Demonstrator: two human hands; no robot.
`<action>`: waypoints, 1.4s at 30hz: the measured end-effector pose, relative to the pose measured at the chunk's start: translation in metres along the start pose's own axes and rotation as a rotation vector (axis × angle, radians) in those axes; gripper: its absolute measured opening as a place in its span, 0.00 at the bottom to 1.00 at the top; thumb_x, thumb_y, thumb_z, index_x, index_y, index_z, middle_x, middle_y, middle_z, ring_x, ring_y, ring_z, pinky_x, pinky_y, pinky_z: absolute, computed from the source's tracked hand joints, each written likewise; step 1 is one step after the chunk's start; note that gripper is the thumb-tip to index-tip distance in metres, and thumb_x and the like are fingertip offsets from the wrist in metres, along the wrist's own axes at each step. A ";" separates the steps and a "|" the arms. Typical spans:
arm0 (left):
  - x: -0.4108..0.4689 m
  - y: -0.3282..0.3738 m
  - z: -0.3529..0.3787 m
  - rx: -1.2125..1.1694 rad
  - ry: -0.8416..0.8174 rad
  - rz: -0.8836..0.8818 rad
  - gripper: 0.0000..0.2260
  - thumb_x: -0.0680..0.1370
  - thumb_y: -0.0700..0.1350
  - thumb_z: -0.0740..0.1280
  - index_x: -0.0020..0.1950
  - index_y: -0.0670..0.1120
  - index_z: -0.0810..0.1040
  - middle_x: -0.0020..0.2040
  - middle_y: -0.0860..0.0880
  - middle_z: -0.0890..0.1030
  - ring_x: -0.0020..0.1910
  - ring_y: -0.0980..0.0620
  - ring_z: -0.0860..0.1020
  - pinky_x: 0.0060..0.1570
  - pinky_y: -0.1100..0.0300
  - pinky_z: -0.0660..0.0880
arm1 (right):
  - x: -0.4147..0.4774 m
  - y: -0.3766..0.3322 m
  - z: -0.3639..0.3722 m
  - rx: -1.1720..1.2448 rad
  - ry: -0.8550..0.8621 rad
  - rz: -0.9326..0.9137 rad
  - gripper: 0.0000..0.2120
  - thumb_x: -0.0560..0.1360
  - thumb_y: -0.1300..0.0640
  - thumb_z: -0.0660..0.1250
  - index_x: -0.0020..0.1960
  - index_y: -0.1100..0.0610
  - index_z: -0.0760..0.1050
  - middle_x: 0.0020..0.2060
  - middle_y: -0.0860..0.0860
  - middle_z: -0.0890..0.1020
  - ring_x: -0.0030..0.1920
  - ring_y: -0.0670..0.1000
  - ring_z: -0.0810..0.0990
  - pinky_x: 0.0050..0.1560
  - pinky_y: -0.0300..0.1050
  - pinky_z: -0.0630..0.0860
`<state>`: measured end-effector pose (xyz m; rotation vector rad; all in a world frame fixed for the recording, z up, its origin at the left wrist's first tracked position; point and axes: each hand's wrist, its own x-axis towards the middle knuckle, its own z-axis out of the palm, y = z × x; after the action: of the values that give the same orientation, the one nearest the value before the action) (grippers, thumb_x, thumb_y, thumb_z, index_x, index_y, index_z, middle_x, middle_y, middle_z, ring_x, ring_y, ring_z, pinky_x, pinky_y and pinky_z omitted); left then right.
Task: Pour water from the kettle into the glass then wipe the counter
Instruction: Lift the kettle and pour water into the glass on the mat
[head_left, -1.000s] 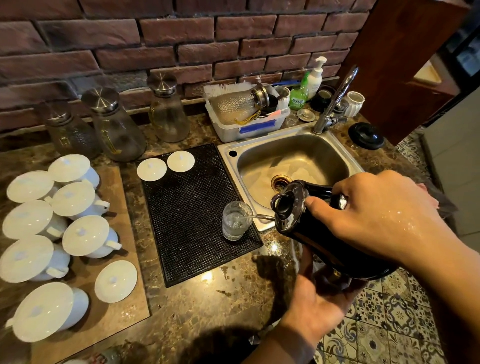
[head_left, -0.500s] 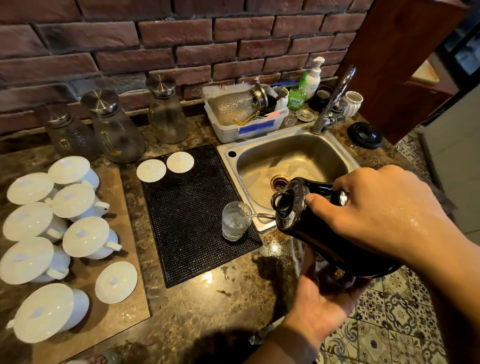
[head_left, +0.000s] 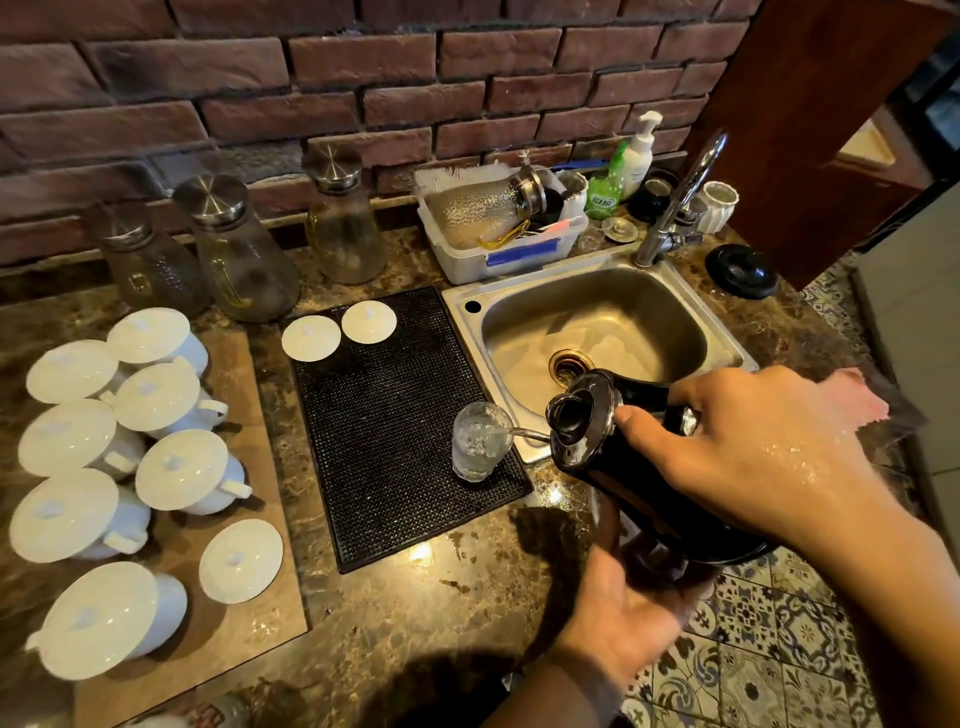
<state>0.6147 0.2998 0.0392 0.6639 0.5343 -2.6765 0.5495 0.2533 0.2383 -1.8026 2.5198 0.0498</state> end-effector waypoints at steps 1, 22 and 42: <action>0.000 0.002 -0.003 0.020 0.010 0.003 0.23 0.74 0.53 0.76 0.60 0.35 0.86 0.63 0.31 0.83 0.66 0.32 0.79 0.61 0.37 0.80 | 0.000 0.001 0.004 0.026 -0.001 0.006 0.32 0.71 0.27 0.54 0.41 0.52 0.83 0.22 0.49 0.74 0.28 0.52 0.78 0.26 0.40 0.65; 0.012 0.037 -0.058 0.137 0.275 0.095 0.24 0.78 0.51 0.72 0.68 0.39 0.77 0.64 0.32 0.82 0.64 0.34 0.79 0.67 0.39 0.76 | -0.030 0.044 0.092 0.520 0.099 0.121 0.26 0.74 0.33 0.65 0.28 0.52 0.77 0.20 0.48 0.79 0.24 0.46 0.79 0.22 0.42 0.70; 0.009 0.069 -0.082 0.567 0.380 0.274 0.39 0.60 0.64 0.83 0.67 0.50 0.82 0.60 0.45 0.88 0.64 0.43 0.83 0.64 0.44 0.80 | -0.069 0.068 0.184 0.829 0.289 0.185 0.21 0.79 0.49 0.69 0.28 0.54 0.79 0.25 0.49 0.79 0.25 0.48 0.75 0.24 0.34 0.63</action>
<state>0.6658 0.2727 -0.0518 1.3083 -0.2429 -2.4381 0.5109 0.3498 0.0580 -1.2872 2.2979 -1.1302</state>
